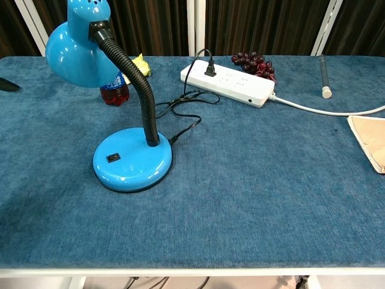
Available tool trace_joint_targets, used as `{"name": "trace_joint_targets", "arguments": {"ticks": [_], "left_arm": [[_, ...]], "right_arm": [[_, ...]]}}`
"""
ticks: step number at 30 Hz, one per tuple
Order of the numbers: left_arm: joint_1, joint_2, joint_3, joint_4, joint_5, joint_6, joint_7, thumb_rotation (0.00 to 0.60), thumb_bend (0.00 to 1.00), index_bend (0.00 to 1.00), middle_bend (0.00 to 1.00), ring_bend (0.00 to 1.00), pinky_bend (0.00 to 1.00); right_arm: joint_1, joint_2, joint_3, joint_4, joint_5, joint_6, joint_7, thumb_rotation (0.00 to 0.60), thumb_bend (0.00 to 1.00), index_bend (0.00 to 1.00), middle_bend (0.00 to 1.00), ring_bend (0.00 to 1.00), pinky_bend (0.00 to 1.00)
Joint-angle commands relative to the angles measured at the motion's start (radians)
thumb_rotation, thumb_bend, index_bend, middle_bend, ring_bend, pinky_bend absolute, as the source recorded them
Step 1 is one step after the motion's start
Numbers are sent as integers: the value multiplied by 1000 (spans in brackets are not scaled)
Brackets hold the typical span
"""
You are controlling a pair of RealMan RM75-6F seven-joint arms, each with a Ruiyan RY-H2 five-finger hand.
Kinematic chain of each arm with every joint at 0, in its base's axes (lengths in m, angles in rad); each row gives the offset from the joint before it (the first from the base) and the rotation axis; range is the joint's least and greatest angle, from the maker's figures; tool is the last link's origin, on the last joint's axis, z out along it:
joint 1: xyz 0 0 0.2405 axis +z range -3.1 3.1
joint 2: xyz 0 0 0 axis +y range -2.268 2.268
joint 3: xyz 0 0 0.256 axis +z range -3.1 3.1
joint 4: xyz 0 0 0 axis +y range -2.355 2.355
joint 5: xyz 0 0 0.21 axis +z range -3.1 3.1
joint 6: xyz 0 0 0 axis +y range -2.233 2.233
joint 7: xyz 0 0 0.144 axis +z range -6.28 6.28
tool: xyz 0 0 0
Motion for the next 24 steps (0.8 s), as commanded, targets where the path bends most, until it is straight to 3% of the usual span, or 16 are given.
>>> {"name": "trace_joint_targets", "arguments": {"ticks": [1,8,24], "left_arm": [[-66,-81,-18,-19,-43,-111,77,600,376,107,764,786,821],[-132,-159,-45,8,-125,-214,136,600,402,99,769,789,821],[-184,-227,-32,90,-237,-280,194,600,417,99,772,789,821]], "right_arm": [[2,3,3,0,1,-1,6,600,139,0,0,0,0],[1,5,0,7,-2,-1,21,600,138,0,0,0,0],[2,4,5,27,9,-6,61,600,139,0,0,0,0]]}}
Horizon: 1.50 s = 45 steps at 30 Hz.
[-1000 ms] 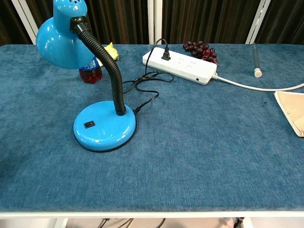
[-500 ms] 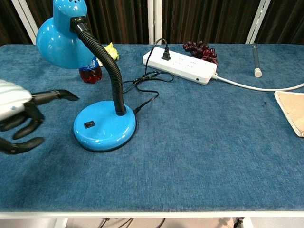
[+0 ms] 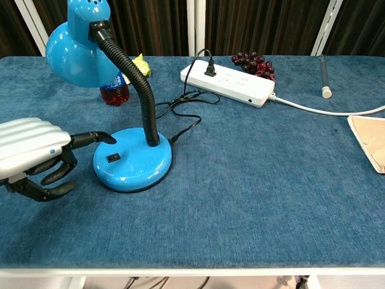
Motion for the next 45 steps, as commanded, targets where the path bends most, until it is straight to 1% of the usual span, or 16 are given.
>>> {"name": "trace_joint_targets", "arguments": {"ticks": [1,9,21,26,30,37,45], "left_arm": [[-4,-7,8,10,-14,-3,8,600,417,99,773,789,821],[-9,-19,26,28,-17,16,1,600,417,138,775,792,820],[-20,-23,44,36,-22,24,-12,600,424,144,778,796,821],[-18,-28,51,46,-14,41,-29,600,429,226,782,799,821],[-21,-29,56,55,-23,35,-35,600,430,290,782,800,821],[-25,-35,61,66,-15,43,-51,600,430,329,782,800,821],[-22,-41,72,83,10,68,-93,600,428,410,777,800,821]], "right_arm": [[1,-2,1,4,3,-2,3,600,138,0,0,0,0],[3,-6,-1,13,8,-14,5,600,138,0,0,0,0],[3,-3,-1,7,16,-21,2,600,139,0,0,0,0],[3,-3,-2,5,17,-26,-1,600,139,0,0,0,0],[3,-2,-3,2,18,-28,-5,600,139,0,0,0,0],[2,0,-3,-2,20,-29,-8,600,139,0,0,0,0],[3,-1,-4,-2,23,-34,-8,600,138,0,0,0,0]]}}
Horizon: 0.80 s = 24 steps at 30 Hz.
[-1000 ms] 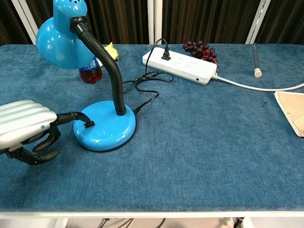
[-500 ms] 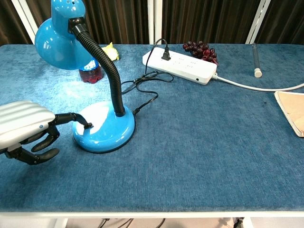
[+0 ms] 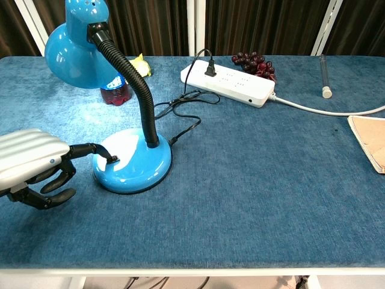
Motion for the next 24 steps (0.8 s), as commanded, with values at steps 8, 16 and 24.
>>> {"name": "trace_joint_targets", "arguments": {"ticks": [8,16,24], "left_arm": [[13,-9,5,35,59,71,-56,600,429,246,774,798,821],[73,14,-17,46,121,256,-72,600,400,199,734,764,813],[177,160,-54,-24,68,424,-77,600,179,180,224,157,339]], "right_arm": [[0,0,0,-2,1,-1,-2,600,139,0,0,0,0],[1,2,-1,-12,-4,-1,-13,600,139,0,0,0,0],[-1,-3,-2,-15,-9,10,-26,600,139,0,0,0,0]]}}
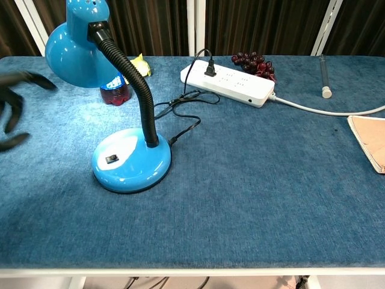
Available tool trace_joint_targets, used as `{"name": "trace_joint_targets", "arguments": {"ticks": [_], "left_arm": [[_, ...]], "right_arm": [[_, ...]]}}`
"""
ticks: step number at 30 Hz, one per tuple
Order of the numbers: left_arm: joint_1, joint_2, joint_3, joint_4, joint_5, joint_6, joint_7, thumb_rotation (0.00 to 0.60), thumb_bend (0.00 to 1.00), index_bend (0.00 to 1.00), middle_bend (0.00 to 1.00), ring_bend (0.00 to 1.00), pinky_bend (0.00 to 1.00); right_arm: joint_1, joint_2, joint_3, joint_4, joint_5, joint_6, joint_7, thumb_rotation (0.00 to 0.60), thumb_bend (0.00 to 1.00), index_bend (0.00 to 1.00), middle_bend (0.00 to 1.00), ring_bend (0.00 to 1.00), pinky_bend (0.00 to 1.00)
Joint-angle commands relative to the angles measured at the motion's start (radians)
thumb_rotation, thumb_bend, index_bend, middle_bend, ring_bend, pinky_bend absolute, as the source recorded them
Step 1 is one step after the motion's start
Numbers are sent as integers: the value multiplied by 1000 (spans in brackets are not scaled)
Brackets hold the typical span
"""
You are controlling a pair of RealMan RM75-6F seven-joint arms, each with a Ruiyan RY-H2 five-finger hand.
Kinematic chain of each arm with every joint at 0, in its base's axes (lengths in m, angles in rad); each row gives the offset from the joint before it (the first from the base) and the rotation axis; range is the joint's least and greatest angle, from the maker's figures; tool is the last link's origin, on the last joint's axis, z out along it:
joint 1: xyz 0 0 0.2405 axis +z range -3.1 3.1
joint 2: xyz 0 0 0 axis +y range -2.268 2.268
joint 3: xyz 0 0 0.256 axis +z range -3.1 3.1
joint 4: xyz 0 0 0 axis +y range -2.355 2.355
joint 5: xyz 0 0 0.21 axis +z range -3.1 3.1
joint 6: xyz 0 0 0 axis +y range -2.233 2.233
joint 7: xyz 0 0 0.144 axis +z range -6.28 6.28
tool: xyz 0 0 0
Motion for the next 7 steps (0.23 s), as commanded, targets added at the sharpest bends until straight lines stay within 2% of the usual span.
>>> {"name": "trace_joint_targets", "arguments": {"ticks": [1,3,7], "left_arm": [[61,113,-17,-79,-73,27,-2,600,130,151,111,62,202],[79,165,-23,-108,-96,41,-28,600,74,116,8,0,34],[119,216,-25,-96,-90,97,-109,600,60,96,0,0,0]], "right_arm": [[-1,-2,0,1,1,1,-2,600,139,0,0,0,0],[-2,-3,1,0,1,4,-5,600,139,0,0,0,0],[-4,-8,3,0,-3,16,-13,600,138,0,0,0,0]]}}
